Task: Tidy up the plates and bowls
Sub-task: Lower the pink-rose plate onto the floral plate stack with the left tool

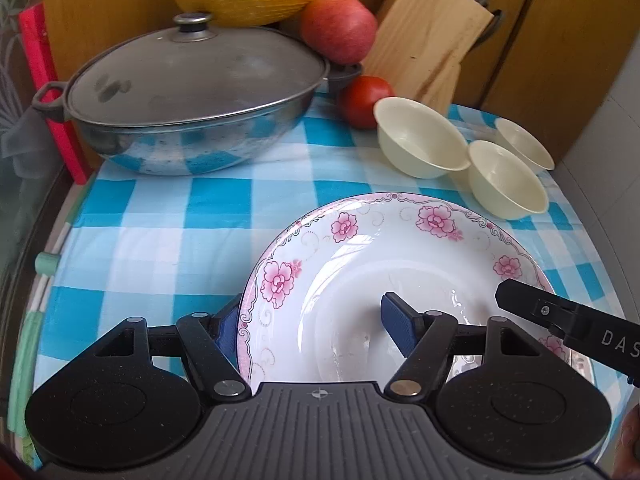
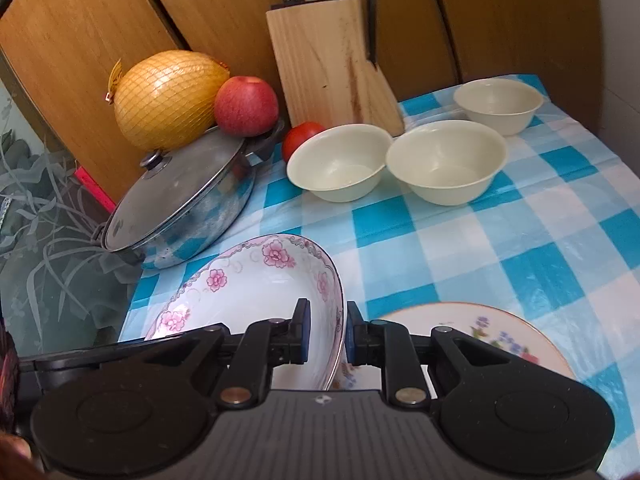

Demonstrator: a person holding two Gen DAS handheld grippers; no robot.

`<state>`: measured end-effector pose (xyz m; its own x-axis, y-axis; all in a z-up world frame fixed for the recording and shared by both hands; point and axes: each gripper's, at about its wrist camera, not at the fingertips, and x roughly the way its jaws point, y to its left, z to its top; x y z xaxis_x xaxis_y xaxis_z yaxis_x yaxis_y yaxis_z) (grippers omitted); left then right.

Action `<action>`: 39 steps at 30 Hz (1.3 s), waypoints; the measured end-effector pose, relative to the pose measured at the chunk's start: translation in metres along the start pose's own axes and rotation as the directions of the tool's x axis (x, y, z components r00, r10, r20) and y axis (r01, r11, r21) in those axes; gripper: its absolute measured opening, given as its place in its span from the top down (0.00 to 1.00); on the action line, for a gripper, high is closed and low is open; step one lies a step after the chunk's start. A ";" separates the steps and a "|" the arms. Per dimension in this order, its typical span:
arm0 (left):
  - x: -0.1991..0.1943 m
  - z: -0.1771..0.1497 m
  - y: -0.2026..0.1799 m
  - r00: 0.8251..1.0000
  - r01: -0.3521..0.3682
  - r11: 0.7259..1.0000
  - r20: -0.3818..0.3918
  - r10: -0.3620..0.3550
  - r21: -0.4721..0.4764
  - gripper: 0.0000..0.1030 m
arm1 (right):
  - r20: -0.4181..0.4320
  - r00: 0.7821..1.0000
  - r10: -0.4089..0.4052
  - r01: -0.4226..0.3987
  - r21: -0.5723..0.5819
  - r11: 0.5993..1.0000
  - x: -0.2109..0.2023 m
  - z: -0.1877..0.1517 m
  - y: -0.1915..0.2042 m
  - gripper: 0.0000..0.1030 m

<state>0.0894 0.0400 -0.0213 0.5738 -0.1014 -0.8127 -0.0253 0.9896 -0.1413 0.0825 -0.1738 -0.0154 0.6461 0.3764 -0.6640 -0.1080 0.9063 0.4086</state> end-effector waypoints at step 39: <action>0.002 -0.051 -0.100 0.993 0.114 0.958 -0.047 -0.105 0.263 0.26 | 0.044 0.972 -0.231 0.227 0.074 0.971 -0.072 -0.058 -0.070 0.82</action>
<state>0.0510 -0.0646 -0.0372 0.5337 -0.2094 -0.8193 0.2566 0.9633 -0.0790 -0.0001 -0.2528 -0.0329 0.6862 0.1480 -0.7122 0.0982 0.9513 0.2923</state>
